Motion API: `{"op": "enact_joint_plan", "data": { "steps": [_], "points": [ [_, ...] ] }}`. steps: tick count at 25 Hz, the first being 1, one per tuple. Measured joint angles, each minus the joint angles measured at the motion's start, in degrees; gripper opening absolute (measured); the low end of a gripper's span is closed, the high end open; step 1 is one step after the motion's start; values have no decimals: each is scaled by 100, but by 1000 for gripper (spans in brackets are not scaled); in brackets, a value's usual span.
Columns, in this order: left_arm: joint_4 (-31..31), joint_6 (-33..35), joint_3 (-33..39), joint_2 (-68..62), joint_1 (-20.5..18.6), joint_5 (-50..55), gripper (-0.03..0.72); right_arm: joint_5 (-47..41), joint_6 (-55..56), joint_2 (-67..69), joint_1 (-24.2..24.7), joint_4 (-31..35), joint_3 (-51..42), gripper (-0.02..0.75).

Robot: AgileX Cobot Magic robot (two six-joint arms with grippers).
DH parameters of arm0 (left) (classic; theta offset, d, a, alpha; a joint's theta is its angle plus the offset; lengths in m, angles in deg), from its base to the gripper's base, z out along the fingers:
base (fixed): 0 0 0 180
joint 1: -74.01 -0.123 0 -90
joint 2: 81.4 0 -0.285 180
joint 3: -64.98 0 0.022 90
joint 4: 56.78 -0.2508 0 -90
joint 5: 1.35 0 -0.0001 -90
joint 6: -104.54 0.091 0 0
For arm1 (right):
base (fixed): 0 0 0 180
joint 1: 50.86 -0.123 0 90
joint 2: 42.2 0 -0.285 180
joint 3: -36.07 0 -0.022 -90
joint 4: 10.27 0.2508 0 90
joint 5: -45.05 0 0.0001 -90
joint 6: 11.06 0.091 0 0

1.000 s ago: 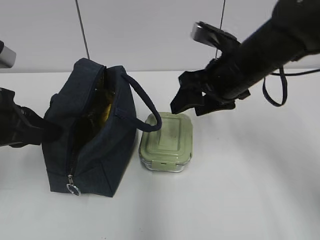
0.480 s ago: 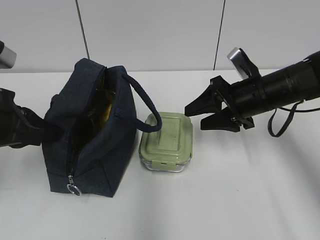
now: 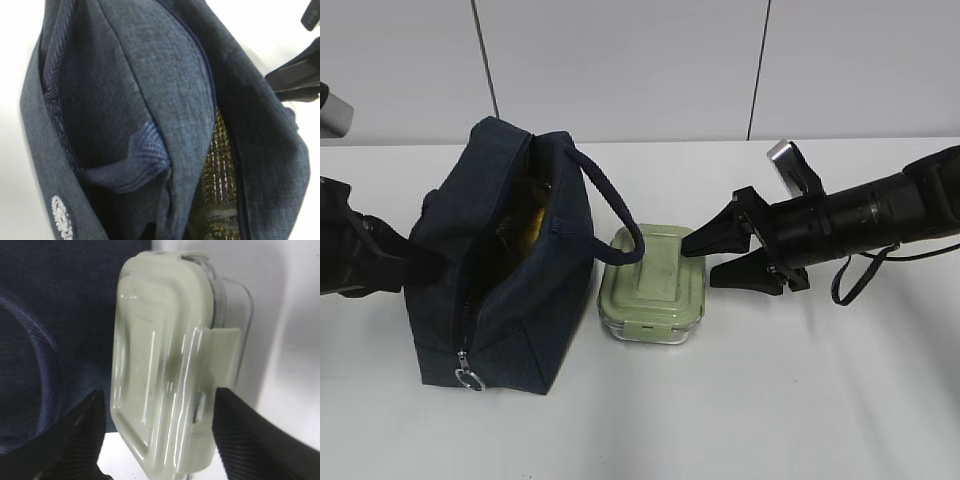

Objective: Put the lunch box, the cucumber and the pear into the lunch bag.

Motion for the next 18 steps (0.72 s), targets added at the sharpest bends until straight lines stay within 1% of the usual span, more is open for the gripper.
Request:
{"op": "enact_joint_plan", "data": {
  "steps": [3,5,11,18],
  "points": [
    [0,0,0,0,0,5,0,0,-86,117,12,38,-11,591],
    [0,0,0,0,0,5,0,22,-120,158,12,41,-11,608],
    [0,0,0,0,0,5,0,137,-275,196,12,179,-11,613],
    [0,0,0,0,0,5,0,28,-445,396,22,396,-11,611]
  ]
}}
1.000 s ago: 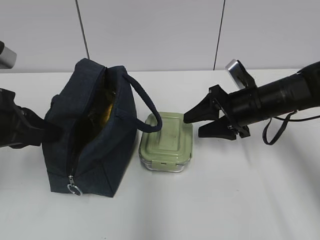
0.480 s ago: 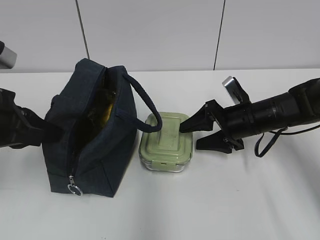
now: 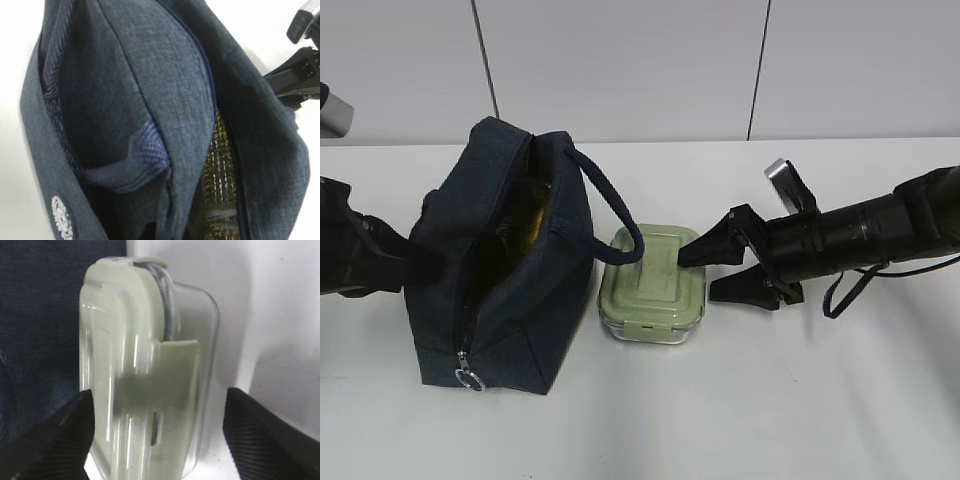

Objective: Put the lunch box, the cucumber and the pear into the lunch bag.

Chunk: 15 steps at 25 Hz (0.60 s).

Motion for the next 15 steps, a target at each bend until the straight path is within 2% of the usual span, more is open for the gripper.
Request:
{"op": "enact_joint_plan", "data": {
  "steps": [15],
  "points": [
    [0,0,0,0,0,-5,0,155,-312,113,-276,218,0,592]
  ]
}}
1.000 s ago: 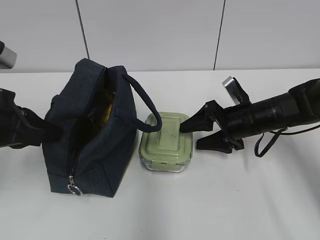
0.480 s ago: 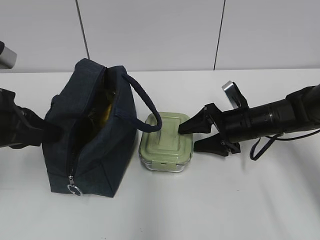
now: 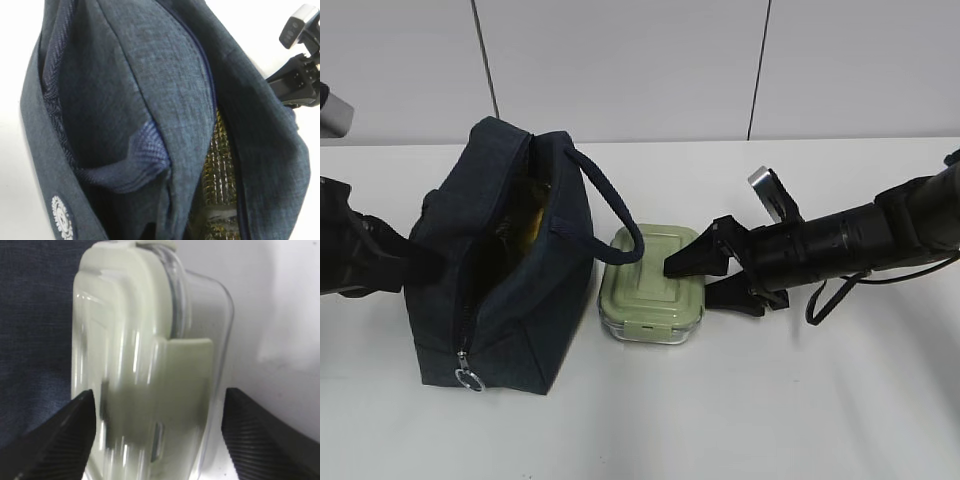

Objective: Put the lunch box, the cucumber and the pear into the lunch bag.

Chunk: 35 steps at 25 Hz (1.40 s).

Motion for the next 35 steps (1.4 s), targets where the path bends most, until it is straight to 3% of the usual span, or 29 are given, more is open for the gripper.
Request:
{"op": "enact_joint_plan", "data": {
  "steps": [3,6,14,23,31,35],
  "points": [
    [0,0,0,0,0,0,0,38,-41,0,0,13,0,514],
    [0,0,0,0,0,0,0,16,-39,0,0,65,0,334],
    [0,0,0,0,0,0,0,201,63,-291,51,-287,0,334],
    [0,0,0,0,0,0,0,188,419,-1373,624,-828,-22,333],
    [-5,0,0,0,0,0,0,-5,676,-2257,624,-1073,72,333],
    [-10,0,0,0,0,0,0,-209,989,-2411,337,-1094,372,333]
  ]
}}
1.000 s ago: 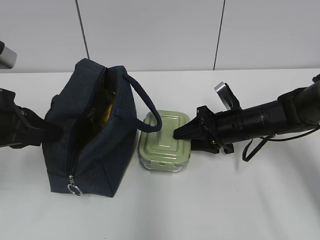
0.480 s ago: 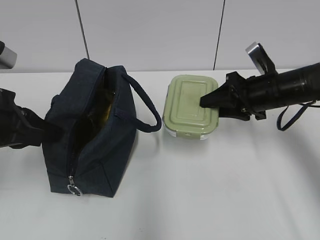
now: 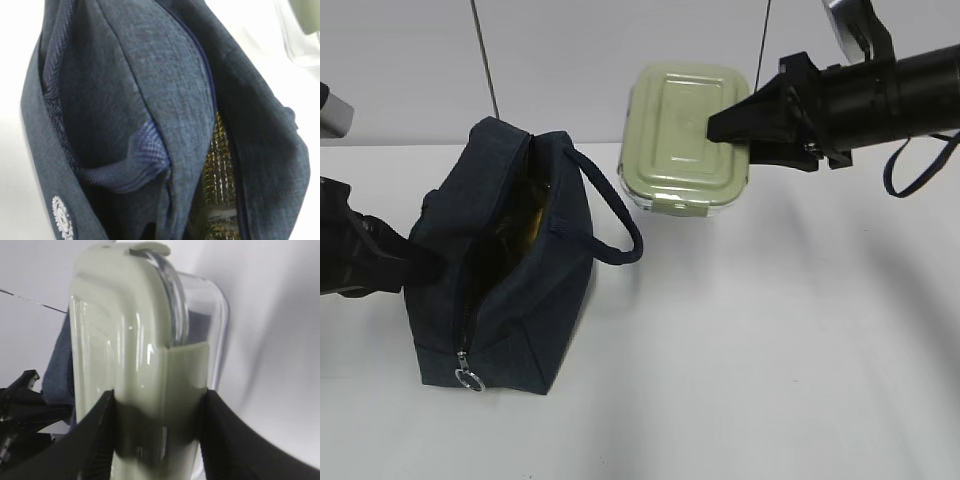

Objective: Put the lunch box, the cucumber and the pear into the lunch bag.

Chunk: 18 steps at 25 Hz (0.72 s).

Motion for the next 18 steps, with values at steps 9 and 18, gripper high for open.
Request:
{"op": "enact_joint_plan", "data": {
  "steps": [9,18],
  "points": [
    [-6,0,0,0,0,5,0,653,500,2,-1592,-37,778,333],
    [-6,0,0,0,0,5,0,1601,1225,198,-2208,-833,964,333]
  ]
}}
